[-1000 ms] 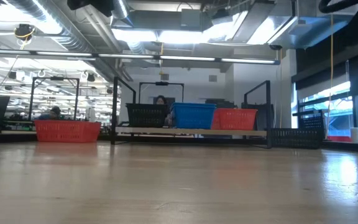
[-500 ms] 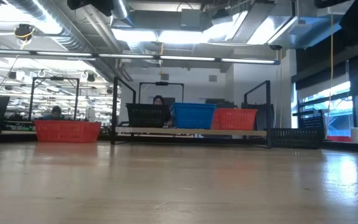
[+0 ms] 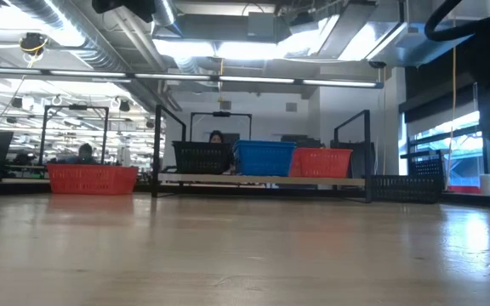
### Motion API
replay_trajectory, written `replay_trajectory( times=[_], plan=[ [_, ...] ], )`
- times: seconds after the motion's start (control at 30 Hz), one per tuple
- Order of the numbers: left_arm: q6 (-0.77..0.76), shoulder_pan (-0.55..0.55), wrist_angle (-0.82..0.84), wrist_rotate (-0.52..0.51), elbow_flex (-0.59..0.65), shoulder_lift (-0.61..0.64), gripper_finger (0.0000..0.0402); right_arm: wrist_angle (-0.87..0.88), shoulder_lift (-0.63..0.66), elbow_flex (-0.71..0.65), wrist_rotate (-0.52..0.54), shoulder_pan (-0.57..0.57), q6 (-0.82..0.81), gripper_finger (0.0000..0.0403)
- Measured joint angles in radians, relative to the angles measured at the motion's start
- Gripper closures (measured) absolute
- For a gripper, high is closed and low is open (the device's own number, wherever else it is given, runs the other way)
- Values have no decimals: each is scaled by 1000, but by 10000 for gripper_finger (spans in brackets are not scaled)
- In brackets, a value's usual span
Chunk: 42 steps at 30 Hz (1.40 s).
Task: Stack baskets on shelf by color
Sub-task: Stack the bottom red bin on top of the red bin on the shelf
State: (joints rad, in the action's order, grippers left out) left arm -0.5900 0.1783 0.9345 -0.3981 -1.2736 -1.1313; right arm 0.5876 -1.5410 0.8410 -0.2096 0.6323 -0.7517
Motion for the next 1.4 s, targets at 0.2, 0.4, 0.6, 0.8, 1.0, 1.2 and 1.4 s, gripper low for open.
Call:
replay_trajectory(
  times=[0.2,0.4,0.6,0.8,1.0,1.2,1.4],
  plan=[
    [0,0,0,0,0,0,321,-6,2,0,-1,-18,-42,392],
    [0,0,0,0,0,0,321,59,36,23,-18,-75,-81,397],
    [53,0,-14,0,0,0,321,256,82,164,3,-166,-49,400],
    [112,0,-16,-1,0,0,321,458,101,393,195,-308,-65,401],
    [130,0,-16,-1,0,0,321,571,102,582,457,-486,-233,401],
    [131,13,-16,-3,0,0,321,545,102,664,561,-720,-269,400],
    [132,13,-16,-5,0,-6,321,530,102,680,504,-961,-105,399]
  ],
)
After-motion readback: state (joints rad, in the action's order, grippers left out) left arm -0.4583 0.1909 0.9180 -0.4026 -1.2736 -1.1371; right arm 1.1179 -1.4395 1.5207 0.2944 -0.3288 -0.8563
